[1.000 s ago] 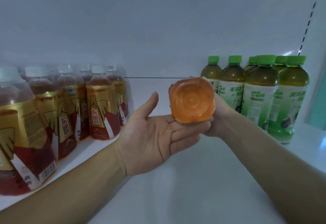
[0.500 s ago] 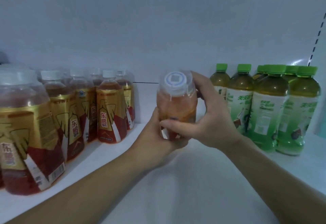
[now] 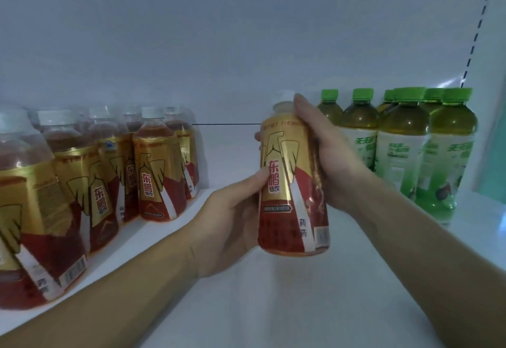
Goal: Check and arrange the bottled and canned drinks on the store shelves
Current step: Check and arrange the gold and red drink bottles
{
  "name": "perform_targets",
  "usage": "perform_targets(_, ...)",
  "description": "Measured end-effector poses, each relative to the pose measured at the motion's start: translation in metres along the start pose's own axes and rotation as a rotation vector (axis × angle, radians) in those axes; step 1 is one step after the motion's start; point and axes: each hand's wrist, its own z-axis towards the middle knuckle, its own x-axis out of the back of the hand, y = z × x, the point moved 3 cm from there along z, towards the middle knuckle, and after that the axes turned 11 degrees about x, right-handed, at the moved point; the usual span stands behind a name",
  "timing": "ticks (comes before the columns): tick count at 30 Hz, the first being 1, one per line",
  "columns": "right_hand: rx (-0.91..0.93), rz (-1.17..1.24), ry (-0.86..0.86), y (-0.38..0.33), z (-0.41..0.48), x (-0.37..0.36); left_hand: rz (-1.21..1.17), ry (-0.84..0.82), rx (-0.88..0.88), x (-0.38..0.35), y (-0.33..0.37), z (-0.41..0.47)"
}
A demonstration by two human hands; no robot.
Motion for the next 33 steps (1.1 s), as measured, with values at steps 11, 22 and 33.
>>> perform_targets(11, 0.094, -0.147, 0.231, 0.010, 0.001, -0.003, 0.314, 0.187, -0.072, 0.005, -0.001, 0.003)
perform_targets(22, 0.089, -0.254, 0.214, 0.012, 0.001, -0.005, 0.347, 0.128, -0.065, 0.016, -0.009, 0.010)
perform_targets(33, 0.159, -0.295, 0.193, 0.010, -0.001, -0.009, 0.463, 0.114, -0.014, 0.012, 0.000, -0.003)
